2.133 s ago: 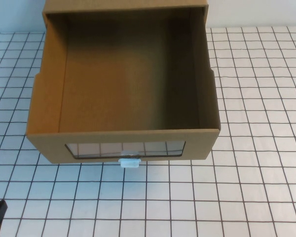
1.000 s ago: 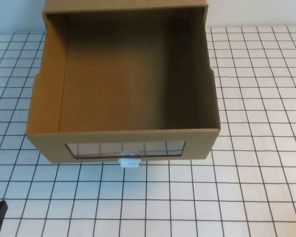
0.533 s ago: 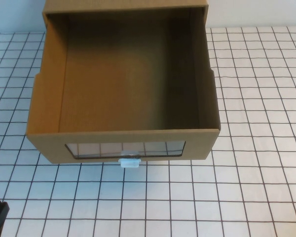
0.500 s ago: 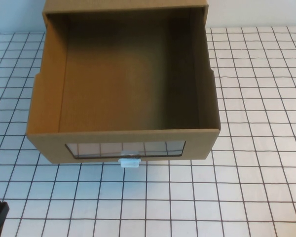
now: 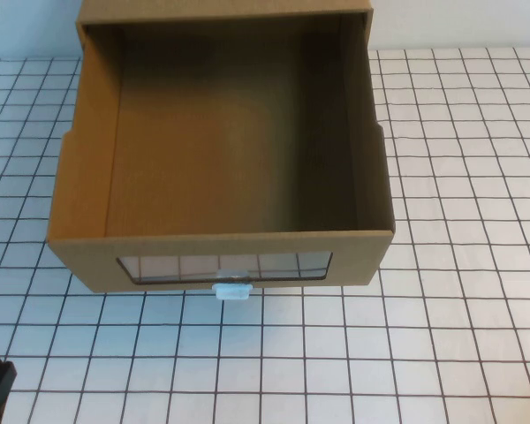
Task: Open the shoe box
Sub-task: 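Pull the top drawer of the cardboard box fully open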
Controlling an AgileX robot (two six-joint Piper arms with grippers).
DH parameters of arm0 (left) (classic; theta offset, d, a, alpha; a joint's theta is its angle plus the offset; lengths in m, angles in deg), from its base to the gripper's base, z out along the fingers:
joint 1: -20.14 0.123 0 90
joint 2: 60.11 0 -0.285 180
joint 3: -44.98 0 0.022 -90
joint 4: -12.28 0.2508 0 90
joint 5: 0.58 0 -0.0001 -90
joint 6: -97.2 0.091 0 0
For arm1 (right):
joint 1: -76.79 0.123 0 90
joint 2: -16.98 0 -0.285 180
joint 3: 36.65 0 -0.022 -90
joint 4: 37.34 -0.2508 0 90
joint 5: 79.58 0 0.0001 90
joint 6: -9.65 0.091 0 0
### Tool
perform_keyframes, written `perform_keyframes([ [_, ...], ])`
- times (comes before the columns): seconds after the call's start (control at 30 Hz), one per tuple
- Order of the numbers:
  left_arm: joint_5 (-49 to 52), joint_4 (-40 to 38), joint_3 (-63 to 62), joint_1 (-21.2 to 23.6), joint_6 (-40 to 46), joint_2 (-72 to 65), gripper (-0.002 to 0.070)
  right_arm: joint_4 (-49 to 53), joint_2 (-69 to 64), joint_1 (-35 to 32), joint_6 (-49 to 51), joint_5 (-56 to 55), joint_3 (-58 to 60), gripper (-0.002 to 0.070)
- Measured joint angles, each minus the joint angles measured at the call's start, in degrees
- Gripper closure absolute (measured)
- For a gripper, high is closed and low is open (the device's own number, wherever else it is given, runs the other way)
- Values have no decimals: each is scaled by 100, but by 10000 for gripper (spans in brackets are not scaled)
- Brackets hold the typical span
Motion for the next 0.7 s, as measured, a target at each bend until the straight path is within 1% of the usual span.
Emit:
perform_keyframes([
  [0.1, -1, 133, 0, 0, 11, 0, 677, -10, 10, 0, 0, 0, 0, 689],
  [0.23, -280, 394, 0, 0, -28, 0, 677, -10, 10, 0, 0, 0, 0, 689],
  [0.3, -428, 707, 0, 88, -340, 0, 677, -10, 21, 0, 0, 0, 0, 689],
  [0.4, -544, 1352, 0, 477, -1105, 4, 677, -10, 21, 0, 0, 0, 0, 690],
  [0.5, -187, 1643, 0, 926, -1602, 13, 677, -10, 21, 0, 0, 0, 0, 689],
  [0.57, 311, 1708, 0, 1150, -1765, 27, 677, -10, 21, 0, 0, 9, 0, 689],
  [0.63, 772, 1734, 0, 1223, -1853, 31, 677, -10, 21, 0, 0, 9, 0, 689],
  [0.7, 1002, 1756, 0, 1249, -1870, 31, 677, -10, 21, 0, 0, 9, 0, 689],
])
